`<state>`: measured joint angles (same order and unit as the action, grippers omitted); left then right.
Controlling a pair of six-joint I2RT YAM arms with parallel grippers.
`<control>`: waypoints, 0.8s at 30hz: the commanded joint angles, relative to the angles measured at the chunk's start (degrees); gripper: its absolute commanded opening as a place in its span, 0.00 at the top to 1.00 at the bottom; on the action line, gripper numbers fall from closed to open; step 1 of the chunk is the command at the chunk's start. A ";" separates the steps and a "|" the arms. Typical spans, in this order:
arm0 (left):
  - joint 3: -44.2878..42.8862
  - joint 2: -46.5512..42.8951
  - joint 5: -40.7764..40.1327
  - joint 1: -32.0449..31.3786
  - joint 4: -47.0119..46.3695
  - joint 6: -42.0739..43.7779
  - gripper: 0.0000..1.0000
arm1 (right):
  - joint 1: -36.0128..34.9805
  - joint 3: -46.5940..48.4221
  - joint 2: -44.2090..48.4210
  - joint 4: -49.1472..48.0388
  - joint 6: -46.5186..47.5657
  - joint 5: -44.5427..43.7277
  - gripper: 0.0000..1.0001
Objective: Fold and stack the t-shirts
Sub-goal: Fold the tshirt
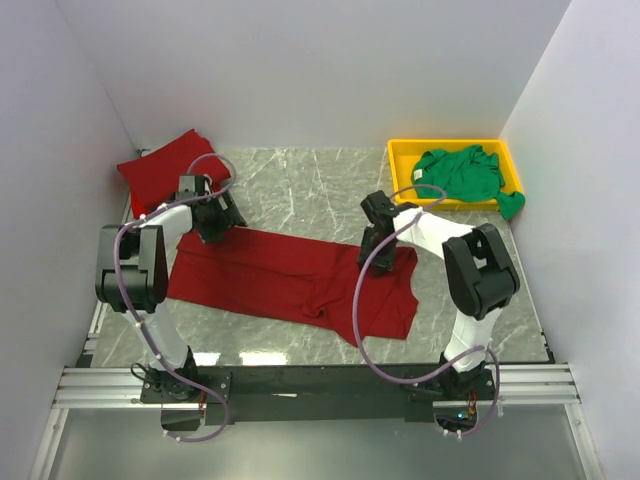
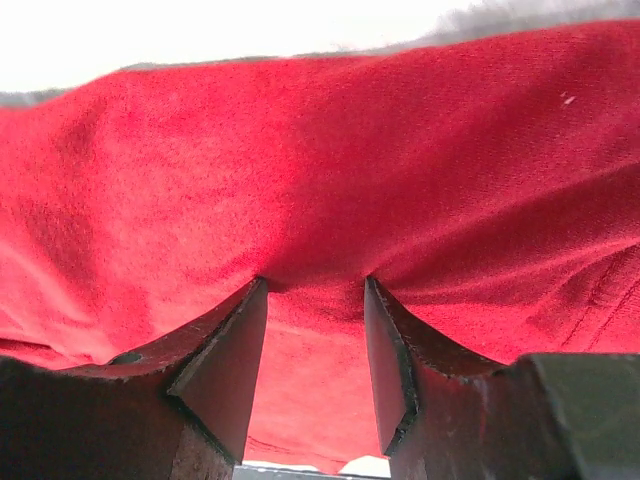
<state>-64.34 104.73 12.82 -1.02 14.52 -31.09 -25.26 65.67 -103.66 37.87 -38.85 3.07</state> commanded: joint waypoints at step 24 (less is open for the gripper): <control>11.60 -17.62 -6.40 7.87 15.80 0.68 0.13 | 0.91 57.98 -35.65 17.16 7.65 3.08 0.48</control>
<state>-52.86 91.00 7.92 7.05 27.29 -29.76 -25.08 119.07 -137.25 54.74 -32.64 5.72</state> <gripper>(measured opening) 0.868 0.514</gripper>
